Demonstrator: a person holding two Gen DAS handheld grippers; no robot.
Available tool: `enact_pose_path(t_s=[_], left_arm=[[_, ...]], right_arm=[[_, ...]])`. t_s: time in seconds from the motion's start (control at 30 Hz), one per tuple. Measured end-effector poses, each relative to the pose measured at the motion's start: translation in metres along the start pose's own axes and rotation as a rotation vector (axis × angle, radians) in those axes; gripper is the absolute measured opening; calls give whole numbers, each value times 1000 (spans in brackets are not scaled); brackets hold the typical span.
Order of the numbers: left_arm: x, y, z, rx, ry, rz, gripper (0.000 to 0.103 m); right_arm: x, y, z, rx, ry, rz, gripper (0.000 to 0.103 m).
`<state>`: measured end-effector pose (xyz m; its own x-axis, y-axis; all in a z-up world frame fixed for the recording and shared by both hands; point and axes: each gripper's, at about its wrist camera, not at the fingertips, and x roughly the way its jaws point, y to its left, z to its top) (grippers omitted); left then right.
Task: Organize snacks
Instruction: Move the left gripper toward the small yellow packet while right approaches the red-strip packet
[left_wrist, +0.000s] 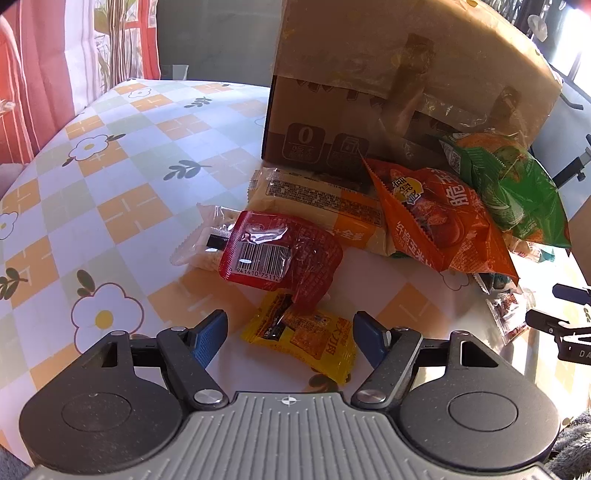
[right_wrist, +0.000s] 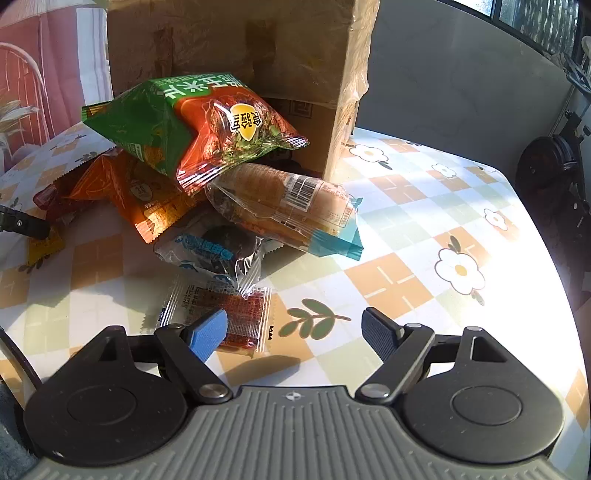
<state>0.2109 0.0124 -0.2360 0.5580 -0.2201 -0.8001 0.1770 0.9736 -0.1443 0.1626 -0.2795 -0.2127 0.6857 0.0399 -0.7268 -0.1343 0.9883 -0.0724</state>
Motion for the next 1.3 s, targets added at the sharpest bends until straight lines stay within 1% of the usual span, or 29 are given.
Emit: enact_pose_path(t_s=[0.17,0.33,0.43,0.73,0.9,1.0,1.07,1.13,1.17,1.3], left_arm=[[2,-2,0,7,3,-6,76],[2,-1,0,0,7,4,76],[3,-1,-1,2,12,13,76],[1,-1,-3,2,9,21,76],[1,-1,-3,1,10,26,76],[0,0,-3,-7,9,27,76],[-1,1,-4,-11,9,29,76],[-1,1,-4,-12,10,33,76],[-1,1,-4,-8,12,42,76],[-1,2,-3,-11,12,46,76]], right_arm=[[-3,7,-1,-88,0,-15,82],[5,11,-3,-92,24,18,82],[9,16,-3,-100,40,46,82],[22,27,9,-94,31,121,82],[32,35,18,-133,16,168,83],[39,37,24,-110,23,197,83],[41,38,25,-99,21,210,81],[39,40,25,-97,22,212,77],[38,40,25,-96,27,213,76],[30,42,24,-99,57,215,64]])
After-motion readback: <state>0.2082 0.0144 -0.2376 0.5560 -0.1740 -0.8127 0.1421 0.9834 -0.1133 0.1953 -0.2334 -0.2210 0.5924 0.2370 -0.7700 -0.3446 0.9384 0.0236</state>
